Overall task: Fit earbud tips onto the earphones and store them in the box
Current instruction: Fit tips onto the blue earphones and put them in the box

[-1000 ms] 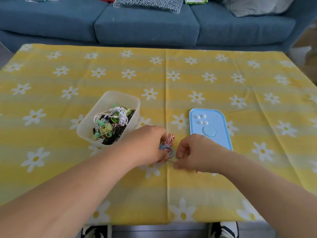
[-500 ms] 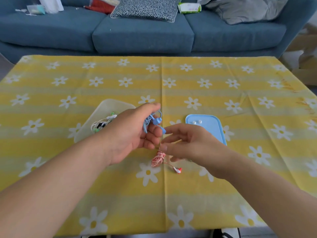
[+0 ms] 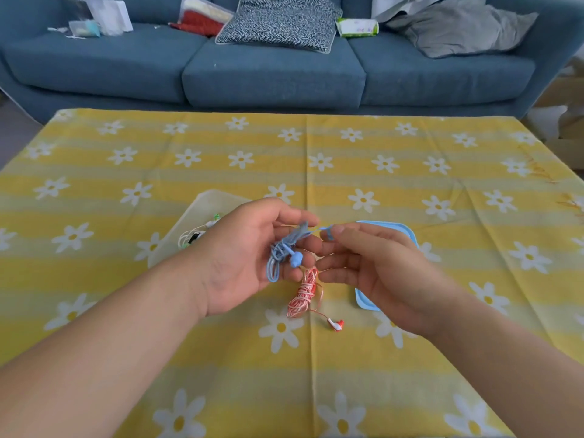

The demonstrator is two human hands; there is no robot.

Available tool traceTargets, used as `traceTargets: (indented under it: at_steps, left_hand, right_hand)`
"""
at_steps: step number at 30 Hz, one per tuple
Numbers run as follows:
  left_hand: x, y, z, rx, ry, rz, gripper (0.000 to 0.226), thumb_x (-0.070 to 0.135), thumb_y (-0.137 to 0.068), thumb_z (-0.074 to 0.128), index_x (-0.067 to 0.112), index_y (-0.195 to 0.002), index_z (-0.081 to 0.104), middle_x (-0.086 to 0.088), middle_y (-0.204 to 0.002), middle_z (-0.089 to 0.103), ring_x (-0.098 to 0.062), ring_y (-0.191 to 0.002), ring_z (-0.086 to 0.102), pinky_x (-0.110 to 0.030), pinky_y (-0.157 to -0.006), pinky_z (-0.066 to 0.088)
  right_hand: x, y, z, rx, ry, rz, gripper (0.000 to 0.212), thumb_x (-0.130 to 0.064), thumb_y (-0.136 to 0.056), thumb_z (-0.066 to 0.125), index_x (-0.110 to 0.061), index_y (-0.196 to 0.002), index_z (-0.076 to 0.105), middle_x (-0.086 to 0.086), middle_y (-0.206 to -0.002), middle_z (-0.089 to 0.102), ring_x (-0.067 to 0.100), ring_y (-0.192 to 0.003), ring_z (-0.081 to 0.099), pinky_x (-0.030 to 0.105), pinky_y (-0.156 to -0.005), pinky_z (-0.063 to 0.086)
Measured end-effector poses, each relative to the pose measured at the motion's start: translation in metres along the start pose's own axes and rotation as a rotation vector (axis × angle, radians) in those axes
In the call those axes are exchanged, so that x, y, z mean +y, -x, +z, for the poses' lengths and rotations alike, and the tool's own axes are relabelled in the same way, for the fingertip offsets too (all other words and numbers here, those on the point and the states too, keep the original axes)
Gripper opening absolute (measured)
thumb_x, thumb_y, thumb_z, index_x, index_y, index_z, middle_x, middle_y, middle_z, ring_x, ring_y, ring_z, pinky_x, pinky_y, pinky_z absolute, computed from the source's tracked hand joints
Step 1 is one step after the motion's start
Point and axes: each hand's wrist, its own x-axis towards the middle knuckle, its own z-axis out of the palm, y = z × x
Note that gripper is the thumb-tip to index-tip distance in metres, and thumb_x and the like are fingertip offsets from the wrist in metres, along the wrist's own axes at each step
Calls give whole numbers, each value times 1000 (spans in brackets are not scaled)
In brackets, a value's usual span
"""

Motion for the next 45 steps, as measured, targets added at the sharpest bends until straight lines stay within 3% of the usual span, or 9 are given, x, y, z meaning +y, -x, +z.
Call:
traceTargets:
  at_steps: [9,14,20,25,31,35,40,43,45]
  left_hand:
    - [-12,-4,0,-26,-80,122,46,-21,-92,48,4,-128,61,-23,-120,72,-30,-100,72,-38,-89,60]
    - [-16,-8,1,32,-132,240,47,-13,-91,63,13,-130,63,-17,-122,72,-23,-96,73,-31,-85,62]
    - [-17,-11,4,83,-241,283,51,-11,-90,66,20,-130,63,-8,-118,75,-20,-95,71,-30,-77,53]
    - [-15,-12,7,80,-212,291,42,-3,-91,68,15,-129,64,-10,-120,74,-20,-97,70,-39,-76,53]
    - [-18,-14,8,157,-265,312,25,7,-92,72,9,-116,70,-11,-99,76,-21,-87,72,-37,-71,56]
    - [-17,-13,7,192,-493,360,40,-3,-87,70,27,-113,71,2,-111,71,-17,-74,67,-33,-61,52]
    - [-18,-10,11,193,-743,424,12,27,-85,78,34,-94,72,-25,-81,69,-22,-60,58,-36,-65,52]
    - [-22,-14,11,217,-887,493,6,38,-86,79,35,-89,74,-6,-76,74,-30,-66,67,-41,-64,58]
    - [-23,-12,13,210,-914,502,4,31,-88,78,33,-91,76,15,-70,72,-12,-61,66,-30,-63,56]
  right_hand:
    - [-9,1,1,83,-135,17,22,-21,-93,68,-5,-108,63,17,-98,70,28,-82,73,38,-68,61]
    - [-7,4,7,64,-200,41,22,-18,-97,65,-5,-114,60,17,-100,71,43,-98,73,52,-91,60]
    - [-8,7,8,58,-245,26,15,-15,-97,63,-3,-106,59,19,-91,74,35,-85,76,43,-82,64]
    - [-6,6,2,100,-126,-19,31,-16,-87,72,2,-110,63,19,-95,74,29,-88,74,35,-75,63]
    - [-9,8,0,136,-43,-80,25,-18,-80,77,-5,-99,68,14,-86,72,20,-73,70,29,-65,59]
    - [-12,9,-1,152,1,-100,27,-23,-75,79,-7,-94,70,14,-84,72,19,-70,67,30,-66,57]
    - [-12,9,-1,142,17,-71,20,-22,-82,79,-8,-88,66,16,-83,70,22,-70,64,30,-68,56]
    - [-13,10,-1,116,18,-58,17,-18,-87,76,-6,-87,65,19,-83,70,23,-69,64,30,-67,56]
    - [-13,11,-2,99,22,-39,20,-18,-85,76,-4,-91,64,20,-83,70,23,-70,65,31,-68,56]
